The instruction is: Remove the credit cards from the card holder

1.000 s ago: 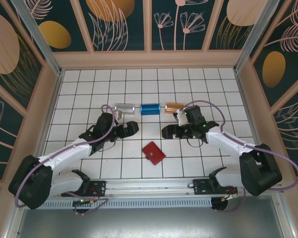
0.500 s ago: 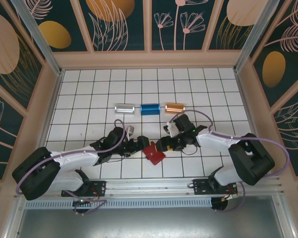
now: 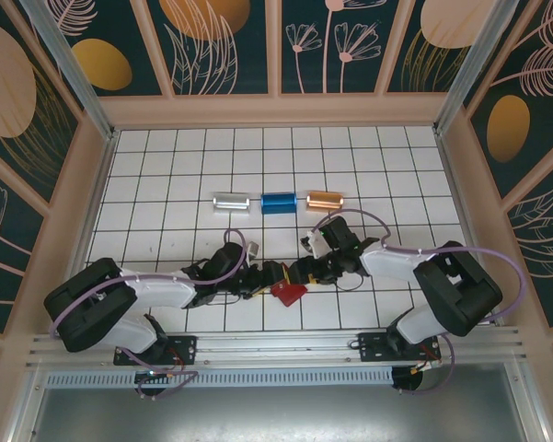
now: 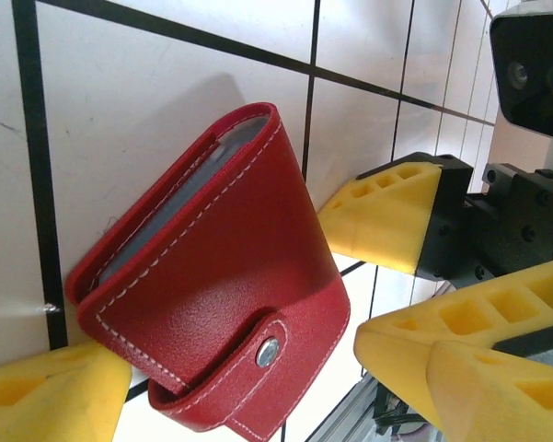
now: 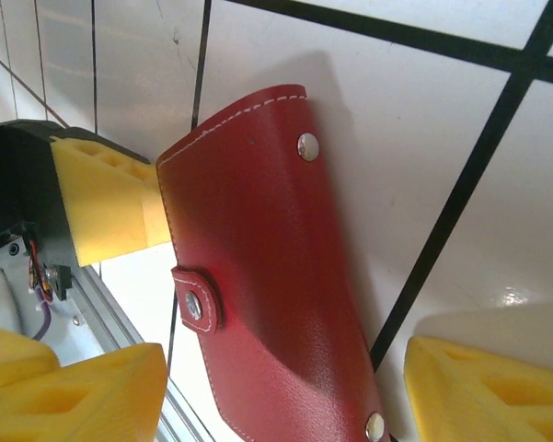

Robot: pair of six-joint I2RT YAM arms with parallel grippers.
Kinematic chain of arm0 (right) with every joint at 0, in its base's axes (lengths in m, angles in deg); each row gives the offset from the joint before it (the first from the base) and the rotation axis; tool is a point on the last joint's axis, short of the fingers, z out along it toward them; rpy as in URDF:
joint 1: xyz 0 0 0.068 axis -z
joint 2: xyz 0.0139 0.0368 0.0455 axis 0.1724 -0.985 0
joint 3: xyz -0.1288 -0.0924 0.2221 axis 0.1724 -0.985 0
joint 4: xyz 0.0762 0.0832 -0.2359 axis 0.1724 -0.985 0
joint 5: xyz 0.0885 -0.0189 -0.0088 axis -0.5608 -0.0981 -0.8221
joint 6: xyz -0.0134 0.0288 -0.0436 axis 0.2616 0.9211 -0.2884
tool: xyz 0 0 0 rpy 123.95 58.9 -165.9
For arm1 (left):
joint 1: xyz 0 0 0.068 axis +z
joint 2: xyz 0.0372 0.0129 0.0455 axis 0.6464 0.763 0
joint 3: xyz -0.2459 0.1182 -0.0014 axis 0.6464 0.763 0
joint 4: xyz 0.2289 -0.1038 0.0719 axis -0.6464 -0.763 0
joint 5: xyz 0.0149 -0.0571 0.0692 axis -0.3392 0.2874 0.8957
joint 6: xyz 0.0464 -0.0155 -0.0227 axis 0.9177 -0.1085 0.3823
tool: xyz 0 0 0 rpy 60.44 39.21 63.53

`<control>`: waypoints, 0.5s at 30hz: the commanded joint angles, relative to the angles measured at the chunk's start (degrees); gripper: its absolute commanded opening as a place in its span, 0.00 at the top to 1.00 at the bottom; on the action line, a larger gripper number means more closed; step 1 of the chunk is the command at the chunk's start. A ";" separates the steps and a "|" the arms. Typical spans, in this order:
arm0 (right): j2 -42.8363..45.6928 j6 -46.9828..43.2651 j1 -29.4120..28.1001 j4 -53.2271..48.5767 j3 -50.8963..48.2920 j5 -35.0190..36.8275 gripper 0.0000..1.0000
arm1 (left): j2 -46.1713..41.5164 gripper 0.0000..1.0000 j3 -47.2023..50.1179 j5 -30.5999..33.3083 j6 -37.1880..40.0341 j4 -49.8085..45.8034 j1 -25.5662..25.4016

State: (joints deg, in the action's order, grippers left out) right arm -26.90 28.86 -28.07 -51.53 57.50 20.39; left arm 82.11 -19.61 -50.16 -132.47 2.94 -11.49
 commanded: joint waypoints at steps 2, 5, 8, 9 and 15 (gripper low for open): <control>-2.00 3.70 -1.90 8.40 -3.12 -8.07 0.33 | 2.01 0.21 -0.81 0.81 -1.26 3.91 -0.18; -2.11 4.98 -1.99 11.57 -4.20 -9.49 0.35 | 2.14 0.28 -0.50 1.42 -1.61 5.37 -0.24; -2.21 5.62 -1.96 13.23 -4.76 -10.43 0.38 | 1.92 0.33 -0.67 2.30 -1.70 5.78 -0.18; -2.11 5.68 -2.04 13.41 -4.85 -10.39 0.40 | 1.81 0.34 -0.72 2.56 -1.76 5.73 -0.18; -0.03 8.63 -2.12 18.88 -6.12 -12.81 0.48 | 1.02 0.41 -0.68 3.91 -1.83 6.36 -0.19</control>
State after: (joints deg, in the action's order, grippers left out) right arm -27.62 35.20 -29.19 -38.87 52.08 13.54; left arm 83.62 -19.61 -47.34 -133.39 5.87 -11.49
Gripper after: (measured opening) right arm 0.523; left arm 0.590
